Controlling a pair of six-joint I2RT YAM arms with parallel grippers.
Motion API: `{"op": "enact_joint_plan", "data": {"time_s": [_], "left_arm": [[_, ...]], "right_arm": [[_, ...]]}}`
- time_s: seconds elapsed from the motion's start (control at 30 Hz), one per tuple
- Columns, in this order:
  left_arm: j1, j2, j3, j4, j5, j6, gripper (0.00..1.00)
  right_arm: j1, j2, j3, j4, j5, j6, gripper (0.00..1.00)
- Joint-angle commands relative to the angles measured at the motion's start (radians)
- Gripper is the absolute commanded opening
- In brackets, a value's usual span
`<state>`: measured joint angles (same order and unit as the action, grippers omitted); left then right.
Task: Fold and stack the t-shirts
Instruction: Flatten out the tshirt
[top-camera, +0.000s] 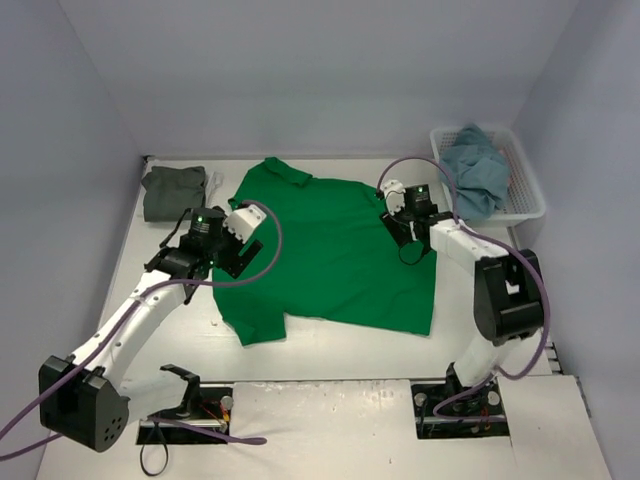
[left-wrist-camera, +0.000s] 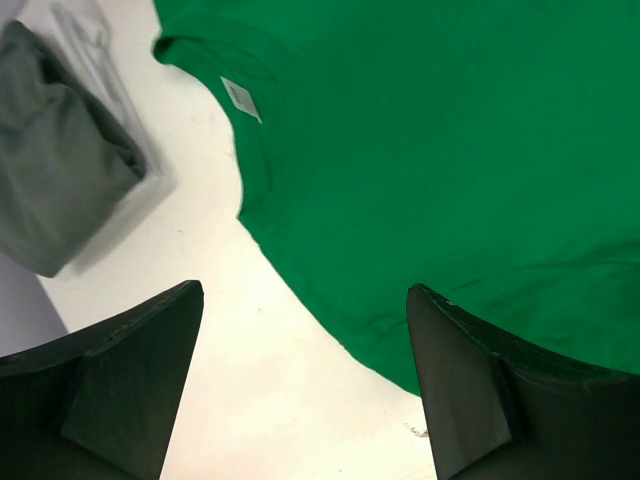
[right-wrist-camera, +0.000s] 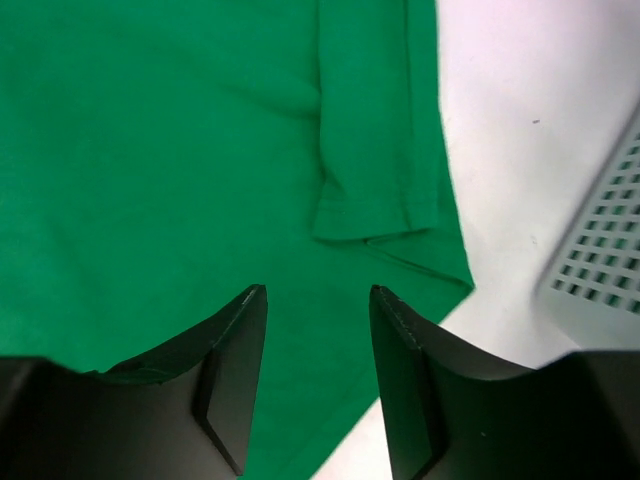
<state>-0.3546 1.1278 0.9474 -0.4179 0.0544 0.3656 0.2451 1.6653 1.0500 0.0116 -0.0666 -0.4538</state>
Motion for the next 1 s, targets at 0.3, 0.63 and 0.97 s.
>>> {"op": "enact_joint_plan", "data": {"time_s": [0.3,0.63,0.97], "left_arm": [[-0.004,0.043,-0.048,0.146,0.035,-0.031,0.77],[-0.004,0.072,-0.055,0.183,0.03,-0.044,0.77],[-0.004,0.072,-0.061,0.176,0.028,-0.05,0.77]], "right_arm": [[-0.104,0.185,0.157,0.137,0.005,-0.009,0.46],[-0.133,0.177,0.174,0.133,-0.055,-0.023,0.48],[-0.165,0.266,0.192,0.125,-0.145,-0.046,0.46]]}}
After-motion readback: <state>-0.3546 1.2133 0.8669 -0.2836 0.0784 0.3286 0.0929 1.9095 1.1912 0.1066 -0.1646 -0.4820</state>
